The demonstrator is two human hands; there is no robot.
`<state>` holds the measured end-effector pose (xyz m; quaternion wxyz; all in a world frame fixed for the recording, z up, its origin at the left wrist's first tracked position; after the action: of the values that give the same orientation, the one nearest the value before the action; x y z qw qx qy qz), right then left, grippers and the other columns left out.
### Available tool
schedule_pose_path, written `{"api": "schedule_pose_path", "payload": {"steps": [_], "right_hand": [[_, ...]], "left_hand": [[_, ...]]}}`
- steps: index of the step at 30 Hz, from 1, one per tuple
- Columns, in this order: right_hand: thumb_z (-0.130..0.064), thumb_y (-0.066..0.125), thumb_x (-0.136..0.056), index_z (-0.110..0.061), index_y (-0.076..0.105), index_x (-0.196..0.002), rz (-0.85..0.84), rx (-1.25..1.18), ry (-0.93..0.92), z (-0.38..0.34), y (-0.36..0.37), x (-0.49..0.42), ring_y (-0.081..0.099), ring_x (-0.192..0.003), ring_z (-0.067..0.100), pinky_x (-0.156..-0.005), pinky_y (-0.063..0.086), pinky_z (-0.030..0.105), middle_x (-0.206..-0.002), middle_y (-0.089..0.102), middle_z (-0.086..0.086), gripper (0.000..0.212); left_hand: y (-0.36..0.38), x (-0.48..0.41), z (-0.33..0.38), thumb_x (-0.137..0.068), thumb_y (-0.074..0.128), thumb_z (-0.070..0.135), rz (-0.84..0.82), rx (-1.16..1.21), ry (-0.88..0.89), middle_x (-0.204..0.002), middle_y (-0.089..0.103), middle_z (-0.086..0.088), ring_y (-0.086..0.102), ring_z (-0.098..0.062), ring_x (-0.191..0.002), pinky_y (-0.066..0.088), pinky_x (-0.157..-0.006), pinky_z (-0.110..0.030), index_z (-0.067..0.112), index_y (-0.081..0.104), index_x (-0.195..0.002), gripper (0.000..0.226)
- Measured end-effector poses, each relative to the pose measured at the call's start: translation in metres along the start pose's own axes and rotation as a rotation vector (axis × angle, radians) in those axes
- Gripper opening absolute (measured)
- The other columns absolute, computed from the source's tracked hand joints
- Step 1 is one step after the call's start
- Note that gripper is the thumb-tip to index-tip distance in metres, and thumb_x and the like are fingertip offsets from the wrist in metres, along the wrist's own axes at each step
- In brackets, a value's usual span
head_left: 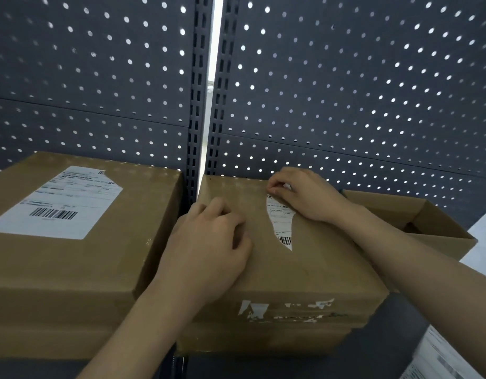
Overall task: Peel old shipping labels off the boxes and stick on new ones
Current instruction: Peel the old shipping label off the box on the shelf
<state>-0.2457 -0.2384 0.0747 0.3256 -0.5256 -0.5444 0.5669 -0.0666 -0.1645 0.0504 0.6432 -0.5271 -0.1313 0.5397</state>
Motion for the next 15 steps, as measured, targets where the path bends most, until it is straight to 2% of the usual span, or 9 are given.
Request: {"api": "schedule_pose_path", "payload": {"steps": [6,10,15], "right_hand": [[-0.028,0.05,-0.099,-0.026,0.066,-0.104,0.076,0.083,-0.029,-0.0028,0.0053,0.0031,0.058,-0.092,0.015,-0.074,0.04,0.031,-0.101,0.058,-0.013,0.017],[-0.026,0.051,-0.099,-0.026,0.065,-0.102,0.085,0.087,-0.047,-0.0022,0.0059,0.0018,0.059,-0.092,0.017,-0.077,0.047,0.036,-0.102,0.06,-0.012,0.015],[-0.028,0.051,-0.098,-0.028,0.065,-0.101,0.083,0.081,-0.044,-0.0009,0.0072,0.0026,0.059,-0.093,0.017,-0.079,0.049,0.041,-0.101,0.059,-0.011,0.014]], "left_hand": [[-0.0009,0.0,-0.0014,-0.094,0.043,0.046,0.036,-0.006,-0.009,-0.112,0.049,0.017,0.042,-0.008,-0.103,0.041,-0.095,-0.03,0.032,0.062,-0.119,0.035],[-0.0012,0.0006,-0.0012,-0.094,0.043,0.047,0.043,-0.01,-0.016,-0.11,0.05,0.017,0.042,-0.007,-0.103,0.04,-0.094,-0.03,0.032,0.064,-0.115,0.033],[-0.001,0.0007,-0.0017,-0.094,0.041,0.048,0.016,-0.007,-0.023,-0.114,0.049,0.018,0.041,-0.006,-0.106,0.04,-0.098,-0.031,0.035,0.059,-0.124,0.037]]}}
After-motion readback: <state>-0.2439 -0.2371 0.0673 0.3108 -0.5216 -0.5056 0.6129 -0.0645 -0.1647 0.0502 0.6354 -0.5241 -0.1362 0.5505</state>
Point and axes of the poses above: each hand's wrist, its own x-axis away from the middle knuckle, its own y-axis out of the palm, z = x × y, the point moved 8 cm from there along -x, towards the middle knuckle
